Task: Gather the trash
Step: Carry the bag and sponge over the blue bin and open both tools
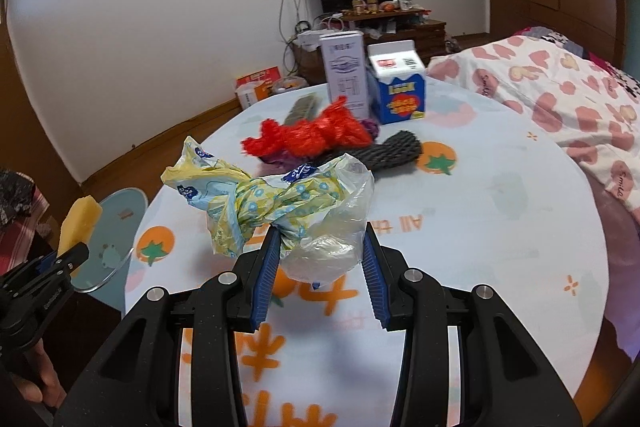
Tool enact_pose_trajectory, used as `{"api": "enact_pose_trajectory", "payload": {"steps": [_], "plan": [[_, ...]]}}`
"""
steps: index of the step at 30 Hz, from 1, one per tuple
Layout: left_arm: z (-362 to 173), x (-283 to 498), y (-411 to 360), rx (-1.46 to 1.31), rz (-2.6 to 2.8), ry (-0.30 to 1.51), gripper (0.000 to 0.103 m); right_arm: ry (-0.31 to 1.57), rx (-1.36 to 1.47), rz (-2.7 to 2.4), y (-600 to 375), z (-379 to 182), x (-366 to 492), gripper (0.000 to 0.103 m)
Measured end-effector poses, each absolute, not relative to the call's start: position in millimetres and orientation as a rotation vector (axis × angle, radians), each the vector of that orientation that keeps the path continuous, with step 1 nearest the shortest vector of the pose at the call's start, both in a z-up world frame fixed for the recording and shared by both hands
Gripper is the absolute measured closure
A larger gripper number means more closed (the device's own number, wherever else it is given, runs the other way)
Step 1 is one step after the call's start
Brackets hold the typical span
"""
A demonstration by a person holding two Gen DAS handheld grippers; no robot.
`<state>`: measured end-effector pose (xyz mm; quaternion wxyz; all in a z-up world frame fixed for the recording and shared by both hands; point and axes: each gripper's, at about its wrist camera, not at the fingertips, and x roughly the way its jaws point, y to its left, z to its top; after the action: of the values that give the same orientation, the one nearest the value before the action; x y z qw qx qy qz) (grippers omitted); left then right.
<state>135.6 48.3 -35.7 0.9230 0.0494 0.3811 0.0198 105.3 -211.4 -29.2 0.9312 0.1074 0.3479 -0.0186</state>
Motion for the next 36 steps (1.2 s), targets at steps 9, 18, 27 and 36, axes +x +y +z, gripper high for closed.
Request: {"api": "enact_pose_trajectory", "payload": {"steps": [9,18,27,36], "plan": [[-37.3,136.3,76.0,0.067,0.091,0.789,0.082,0.712,0.189,0.035,-172.0,-24.7,114.8,0.062],[-40.8,138.3,105.2,0.046,0.147,0.794,0.082,0.724,0.155,0.088,-138.5,-27.3,125.3,0.062],[-45.3,143.8,137.4,0.001,0.197,0.800,0.082,0.732,0.101,0.136,-97.5,-26.8,140.8,0.062],[-50.5,153.7,154.6,-0.011,0.222,0.810,0.082,0.728,0.062,0.178,-57.6,-24.9,161.6,0.062]]}}
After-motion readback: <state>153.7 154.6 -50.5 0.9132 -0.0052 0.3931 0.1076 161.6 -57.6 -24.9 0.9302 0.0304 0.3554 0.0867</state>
